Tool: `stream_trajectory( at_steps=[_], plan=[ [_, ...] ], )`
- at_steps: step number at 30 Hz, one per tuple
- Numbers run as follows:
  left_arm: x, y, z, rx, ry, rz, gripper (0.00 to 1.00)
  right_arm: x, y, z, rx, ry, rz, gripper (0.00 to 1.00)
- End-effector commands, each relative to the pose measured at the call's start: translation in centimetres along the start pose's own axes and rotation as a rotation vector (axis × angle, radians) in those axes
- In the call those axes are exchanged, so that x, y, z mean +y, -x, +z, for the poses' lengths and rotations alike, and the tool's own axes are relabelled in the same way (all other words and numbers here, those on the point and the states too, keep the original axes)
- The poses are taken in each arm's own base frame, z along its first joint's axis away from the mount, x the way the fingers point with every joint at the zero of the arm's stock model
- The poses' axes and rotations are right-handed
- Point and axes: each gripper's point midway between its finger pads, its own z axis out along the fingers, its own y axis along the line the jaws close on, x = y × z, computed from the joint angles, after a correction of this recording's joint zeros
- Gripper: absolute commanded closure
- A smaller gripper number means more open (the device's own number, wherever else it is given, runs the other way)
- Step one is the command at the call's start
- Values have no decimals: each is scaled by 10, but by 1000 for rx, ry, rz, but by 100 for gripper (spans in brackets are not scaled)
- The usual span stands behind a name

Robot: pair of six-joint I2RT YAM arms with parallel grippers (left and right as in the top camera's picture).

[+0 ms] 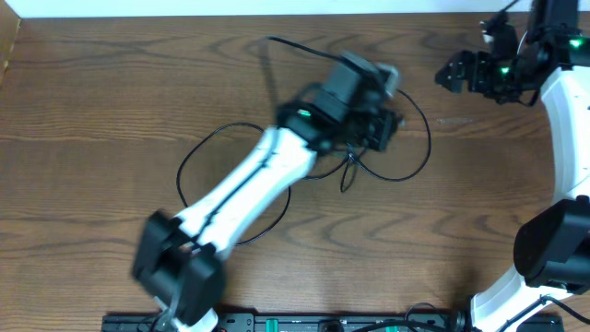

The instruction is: Untangle cables

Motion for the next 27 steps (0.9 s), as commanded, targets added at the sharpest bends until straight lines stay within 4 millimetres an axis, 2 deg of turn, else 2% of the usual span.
stream_trajectory(
  at_steps=[1, 3, 4, 5, 6, 8, 9, 12, 14, 18, 21, 24, 27],
  plan=[
    [13, -15, 39, 30, 130, 133, 93, -13, -3, 1, 13, -7, 39, 3],
    [13, -24, 59, 45, 150, 155, 90, -20, -3, -1, 10, -14, 54, 3],
    [12, -29, 68, 52, 152, 163, 83, -23, -2, -2, 8, -17, 60, 3],
    [10, -33, 77, 59, 147, 171, 71, -25, -2, -3, 7, -19, 65, 3],
    [8, -37, 84, 65, 142, 177, 53, -27, -2, -4, 5, -20, 69, 3],
    [4, -43, 95, 74, 133, 188, 29, -30, -2, -5, 2, -23, 75, 2],
    [3, -44, 97, 74, 131, 192, 22, -31, -2, -6, 1, -24, 78, 2],
    [-2, -38, 95, 47, 126, 200, 9, -31, -2, -6, 1, -25, 74, 1],
    [-5, -28, 89, 17, 119, 203, 7, -31, -2, -6, 0, -24, 74, 1],
    [-17, -4, 61, -58, 100, 206, 7, -31, -2, -6, 1, -24, 74, 1],
    [-32, 18, 28, -134, 80, 215, 7, -29, -2, -5, 4, -22, 71, 1],
    [-45, 41, -16, -223, 64, 219, 7, -22, -5, -2, 17, -15, 57, 1],
    [-44, 58, -69, -300, 74, 205, 6, -10, -10, 3, 44, -3, -5, 1]
  ],
)
